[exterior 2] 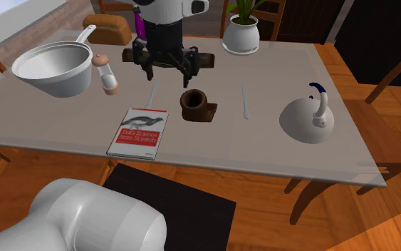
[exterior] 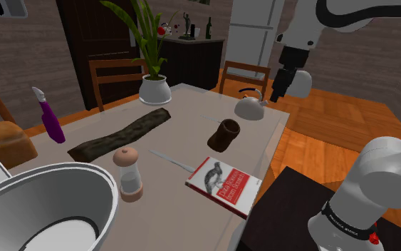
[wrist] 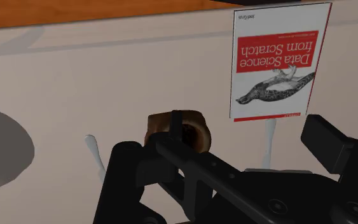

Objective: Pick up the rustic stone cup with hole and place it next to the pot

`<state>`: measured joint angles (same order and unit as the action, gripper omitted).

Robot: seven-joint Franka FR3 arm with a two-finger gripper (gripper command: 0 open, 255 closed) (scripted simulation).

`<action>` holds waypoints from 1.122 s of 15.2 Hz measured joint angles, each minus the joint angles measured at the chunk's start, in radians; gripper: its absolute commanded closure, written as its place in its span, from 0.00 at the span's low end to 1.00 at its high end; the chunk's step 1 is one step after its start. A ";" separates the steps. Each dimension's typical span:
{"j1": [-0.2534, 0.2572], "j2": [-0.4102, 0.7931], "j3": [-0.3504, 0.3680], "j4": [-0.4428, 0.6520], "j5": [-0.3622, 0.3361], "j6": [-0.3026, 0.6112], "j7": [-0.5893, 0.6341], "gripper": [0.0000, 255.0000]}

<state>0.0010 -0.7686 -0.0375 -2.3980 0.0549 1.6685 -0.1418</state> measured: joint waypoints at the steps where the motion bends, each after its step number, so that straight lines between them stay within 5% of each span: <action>1: 0.000 0.000 0.000 0.000 0.000 0.000 0.000 0.00; 10: 0.024 0.151 0.050 -0.135 -0.025 0.355 -0.021 0.00; 17: 0.028 0.383 0.095 -0.143 -0.076 0.657 -0.013 0.00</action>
<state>0.0293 -0.3855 0.0571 -2.5409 -0.0207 2.3259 -0.1552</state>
